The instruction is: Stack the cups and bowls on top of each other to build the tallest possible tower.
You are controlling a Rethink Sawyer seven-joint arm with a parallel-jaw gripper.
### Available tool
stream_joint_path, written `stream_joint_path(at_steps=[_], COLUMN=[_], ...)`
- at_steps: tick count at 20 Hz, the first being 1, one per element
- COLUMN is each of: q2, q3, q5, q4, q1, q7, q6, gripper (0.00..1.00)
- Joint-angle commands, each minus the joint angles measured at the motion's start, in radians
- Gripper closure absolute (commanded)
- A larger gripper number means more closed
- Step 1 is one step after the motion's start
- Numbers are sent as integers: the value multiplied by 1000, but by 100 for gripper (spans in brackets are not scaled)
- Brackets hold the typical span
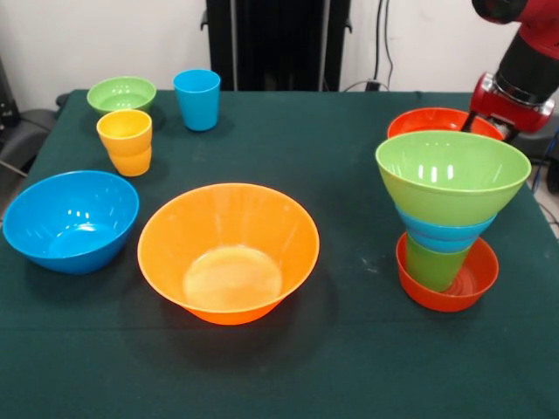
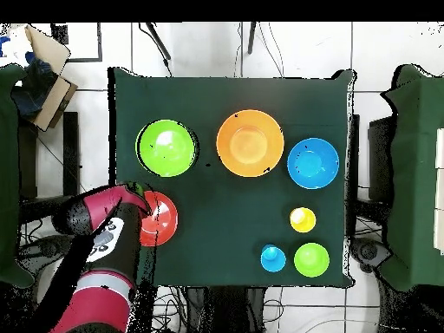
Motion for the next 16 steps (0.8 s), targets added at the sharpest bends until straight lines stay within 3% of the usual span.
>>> stream_joint_path(at_steps=[1,9,16], q2=[-28,-24,22], q3=[111,105,88], q5=[9,12,14], q4=[58,34,-3], q1=[-25,-8,22], q7=[25,44,88], q6=[-10,11,-32], gripper=[0,0,0])
